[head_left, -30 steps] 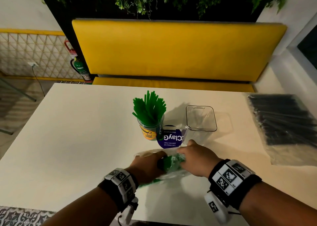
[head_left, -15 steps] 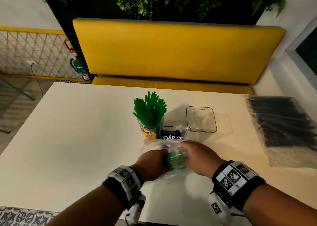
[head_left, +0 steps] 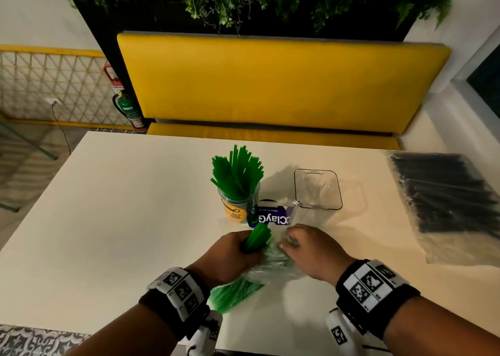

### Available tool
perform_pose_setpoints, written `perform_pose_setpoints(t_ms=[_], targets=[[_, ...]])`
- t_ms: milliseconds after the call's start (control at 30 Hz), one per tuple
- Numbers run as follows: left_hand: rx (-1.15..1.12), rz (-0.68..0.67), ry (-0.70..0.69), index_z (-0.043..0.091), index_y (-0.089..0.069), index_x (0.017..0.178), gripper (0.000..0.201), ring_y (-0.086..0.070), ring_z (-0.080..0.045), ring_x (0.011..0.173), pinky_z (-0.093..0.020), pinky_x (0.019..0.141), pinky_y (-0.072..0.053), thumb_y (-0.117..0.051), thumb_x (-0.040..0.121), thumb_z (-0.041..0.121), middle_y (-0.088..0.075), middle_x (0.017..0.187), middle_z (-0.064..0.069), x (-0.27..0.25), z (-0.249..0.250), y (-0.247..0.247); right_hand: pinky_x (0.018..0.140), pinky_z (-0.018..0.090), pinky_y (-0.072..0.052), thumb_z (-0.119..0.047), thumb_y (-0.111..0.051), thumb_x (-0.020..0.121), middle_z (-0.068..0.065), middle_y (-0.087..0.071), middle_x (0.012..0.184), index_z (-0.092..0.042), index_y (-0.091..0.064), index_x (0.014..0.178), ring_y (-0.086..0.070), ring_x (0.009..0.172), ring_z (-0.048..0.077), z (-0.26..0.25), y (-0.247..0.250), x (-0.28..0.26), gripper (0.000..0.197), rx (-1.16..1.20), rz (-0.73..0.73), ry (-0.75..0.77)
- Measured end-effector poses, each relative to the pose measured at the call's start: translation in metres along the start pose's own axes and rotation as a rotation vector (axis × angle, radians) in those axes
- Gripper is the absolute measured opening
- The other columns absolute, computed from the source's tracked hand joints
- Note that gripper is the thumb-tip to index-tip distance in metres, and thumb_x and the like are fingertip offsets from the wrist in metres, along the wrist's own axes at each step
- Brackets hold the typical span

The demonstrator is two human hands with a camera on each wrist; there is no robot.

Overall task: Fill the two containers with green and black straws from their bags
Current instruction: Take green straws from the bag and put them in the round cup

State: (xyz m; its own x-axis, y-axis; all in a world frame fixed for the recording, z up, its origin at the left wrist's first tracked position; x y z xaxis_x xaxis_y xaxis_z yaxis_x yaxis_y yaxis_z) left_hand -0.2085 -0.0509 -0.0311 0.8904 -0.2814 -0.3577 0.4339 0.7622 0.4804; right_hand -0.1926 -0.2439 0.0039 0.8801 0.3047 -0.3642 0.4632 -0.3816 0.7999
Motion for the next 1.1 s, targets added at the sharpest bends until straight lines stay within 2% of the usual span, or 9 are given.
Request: perform_pose_setpoints(t_ms=[133, 200, 300, 433, 567, 667, 767, 867, 1100], targets=[[-0.147, 0.05, 0.038, 0.029, -0.07, 0.088, 0.012, -0.056, -0.007, 0.055, -0.026, 0.061, -0.049, -0.074, 0.084, 0.017, -0.064, 0.066, 0.008, -0.002, -0.004, 0.006, 0.064, 0.031, -0.043, -0.03, -0.05, 0.097, 0.001, -0.058, 0.096, -0.021, -0.054, 0.095, -0.06, 0.083, 0.023, 0.014, 0.001, -0.002, 0.01, -0.078, 0.0, -0.074], [-0.14, 0.055, 0.019, 0.031, -0.068, 0.084, 0.014, -0.058, -0.006, 0.059, -0.028, 0.065, -0.051, -0.074, 0.085, 0.018, -0.067, 0.07, 0.008, -0.004, -0.001, 0.008, 0.064, 0.032, -0.046, -0.02, -0.054, 0.092, 0.002, -0.05, 0.126, -0.028, -0.042, 0.13, -0.061, 0.081, 0.024, 0.014, -0.001, -0.007, 0.04, -0.111, 0.009, -0.016], [-0.159, 0.02, -0.011, 0.026, -0.07, 0.091, 0.012, -0.062, -0.002, 0.069, -0.025, 0.074, -0.052, -0.073, 0.086, 0.015, -0.075, 0.086, 0.007, -0.009, 0.012, 0.012, 0.056, 0.034, -0.046, -0.011, -0.057, 0.087, -0.001, -0.03, 0.146, -0.04, -0.025, 0.141, -0.061, 0.071, 0.023, 0.001, -0.007, -0.01, 0.069, -0.224, -0.006, 0.139], [-0.217, 0.076, -0.04, 0.025, -0.074, 0.089, 0.009, -0.06, -0.004, 0.067, -0.021, 0.071, -0.051, -0.073, 0.089, 0.016, -0.074, 0.08, 0.004, -0.021, 0.037, 0.034, 0.059, 0.029, -0.036, -0.011, -0.052, 0.089, -0.003, -0.041, 0.135, -0.034, -0.053, 0.116, -0.062, 0.081, 0.029, -0.001, -0.006, -0.01, 0.035, -0.373, -0.079, 0.088], [-0.611, 0.244, -0.132, 0.019, -0.075, 0.081, 0.016, -0.07, -0.023, 0.089, -0.032, 0.087, -0.054, -0.07, 0.09, 0.008, -0.076, 0.087, -0.01, -0.034, 0.068, 0.072, 0.053, 0.034, -0.035, 0.0, -0.049, 0.084, 0.004, -0.045, 0.127, -0.03, -0.032, 0.127, -0.045, 0.058, 0.026, -0.005, -0.005, -0.009, 0.055, -0.387, -0.08, 0.05], [-0.947, 0.37, -0.241, 0.016, -0.067, 0.079, 0.016, -0.062, -0.029, 0.08, -0.043, 0.083, -0.05, -0.06, 0.092, 0.011, -0.066, 0.078, -0.013, -0.031, 0.084, 0.104, 0.061, 0.035, -0.037, -0.002, -0.044, 0.089, 0.005, -0.047, 0.139, -0.031, -0.001, 0.153, -0.062, 0.081, 0.03, -0.014, -0.008, -0.007, 0.082, -0.47, -0.132, 0.109], [-1.08, 0.51, -0.304, 0.015, -0.058, 0.08, 0.022, -0.059, -0.024, 0.074, -0.042, 0.081, -0.049, -0.051, 0.1, 0.008, -0.06, 0.074, -0.008, -0.019, 0.091, 0.133, 0.059, 0.035, -0.039, -0.004, -0.04, 0.092, 0.006, -0.052, 0.135, -0.032, 0.023, 0.151, -0.063, 0.082, 0.029, -0.026, -0.01, -0.001, 0.09, -0.541, -0.131, 0.204], [-1.174, 0.647, -0.294, 0.017, -0.056, 0.08, 0.022, -0.059, -0.021, 0.071, -0.039, 0.077, -0.049, -0.051, 0.1, 0.008, -0.056, 0.074, -0.005, -0.003, 0.09, 0.153, 0.05, 0.033, -0.035, -0.004, -0.042, 0.091, 0.007, -0.06, 0.119, -0.031, 0.025, 0.15, -0.059, 0.068, 0.028, -0.039, -0.007, 0.012, 0.093, -0.576, -0.064, 0.242], [-1.209, 0.784, -0.123, 0.017, -0.053, 0.084, 0.018, -0.059, -0.02, 0.067, -0.038, 0.073, -0.05, -0.051, 0.099, 0.008, -0.056, 0.072, -0.004, 0.033, 0.068, 0.161, 0.056, 0.034, -0.043, -0.004, -0.044, 0.091, 0.007, -0.062, 0.109, -0.035, 0.022, 0.15, -0.065, 0.077, 0.027, -0.049, -0.002, 0.038, 0.094, -0.515, -0.037, 0.203]])
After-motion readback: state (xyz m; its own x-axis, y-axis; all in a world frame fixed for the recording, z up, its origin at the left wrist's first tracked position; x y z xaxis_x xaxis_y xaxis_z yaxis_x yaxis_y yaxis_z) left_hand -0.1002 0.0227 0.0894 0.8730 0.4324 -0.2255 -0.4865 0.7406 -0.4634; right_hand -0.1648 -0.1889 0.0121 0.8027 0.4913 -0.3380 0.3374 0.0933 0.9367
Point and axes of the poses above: each hand's wrist, its own x-axis towards the middle knuckle, its own y-axis out of the back of the hand, z = x × y, the point moved 4 cm from there along x, towards the middle knuckle
